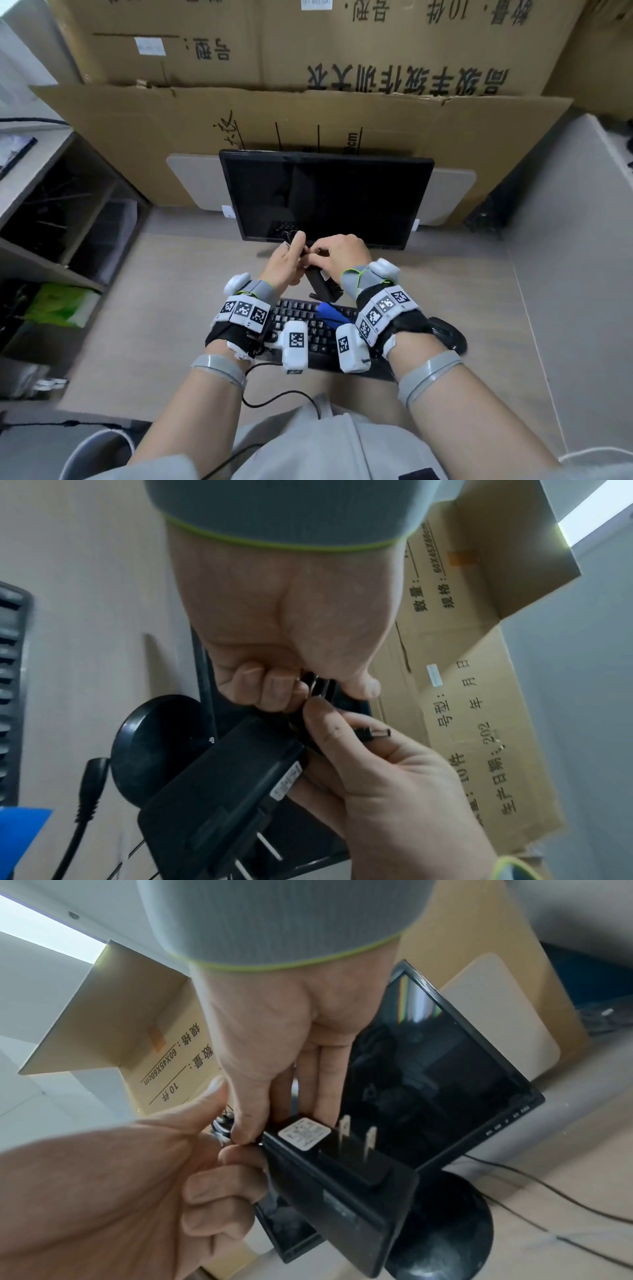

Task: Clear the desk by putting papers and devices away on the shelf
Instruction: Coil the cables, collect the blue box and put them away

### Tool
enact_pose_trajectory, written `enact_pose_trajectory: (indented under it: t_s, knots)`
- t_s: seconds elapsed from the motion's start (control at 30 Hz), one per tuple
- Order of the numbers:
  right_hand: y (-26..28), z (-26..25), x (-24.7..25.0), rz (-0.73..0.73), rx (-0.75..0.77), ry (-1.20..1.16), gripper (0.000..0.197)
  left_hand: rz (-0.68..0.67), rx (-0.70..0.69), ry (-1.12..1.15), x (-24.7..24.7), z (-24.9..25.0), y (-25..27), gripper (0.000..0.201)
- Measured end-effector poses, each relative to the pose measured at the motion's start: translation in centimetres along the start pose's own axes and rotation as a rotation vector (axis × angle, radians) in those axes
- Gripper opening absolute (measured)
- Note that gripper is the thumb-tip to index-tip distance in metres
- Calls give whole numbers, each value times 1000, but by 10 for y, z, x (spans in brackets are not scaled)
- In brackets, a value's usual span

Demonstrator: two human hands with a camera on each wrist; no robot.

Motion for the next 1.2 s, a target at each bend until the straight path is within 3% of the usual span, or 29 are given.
enact_pose_trajectory:
  t_s: [0.13,0.33,0.47,0.67,0.93,1.07,1.2]
  knots:
    - [-5,-20,3,-10,1,102,22,-15,-31,-99,12,7,-12,40]
    - [-3,-33,-7,10,-105,-121,25,58,-49,-184,49,3,-29,27]
    - [0,-24,-9,61,-210,-550,33,-42,-147,-395,50,11,-30,29]
    - [-4,-16,12,134,-241,-436,38,-273,-277,-703,9,23,-17,43]
    - [1,24,23,-147,-243,-158,29,-236,-145,-956,-33,-1,-10,36]
    - [7,54,10,-289,-225,-186,20,-253,-81,-921,-54,-22,-10,49]
    - [18,77,6,-303,-203,-299,13,-266,-53,-788,-77,-31,-6,41]
Point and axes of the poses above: each hand's wrist, its own y-axis away from the middle knuckle, its own x-axis out of the back of the hand, z = x × y, the point moved 9 cm from there along -y, towards the middle knuckle, and after that the axes turned 1 degree about y, right-handed, at the moved point
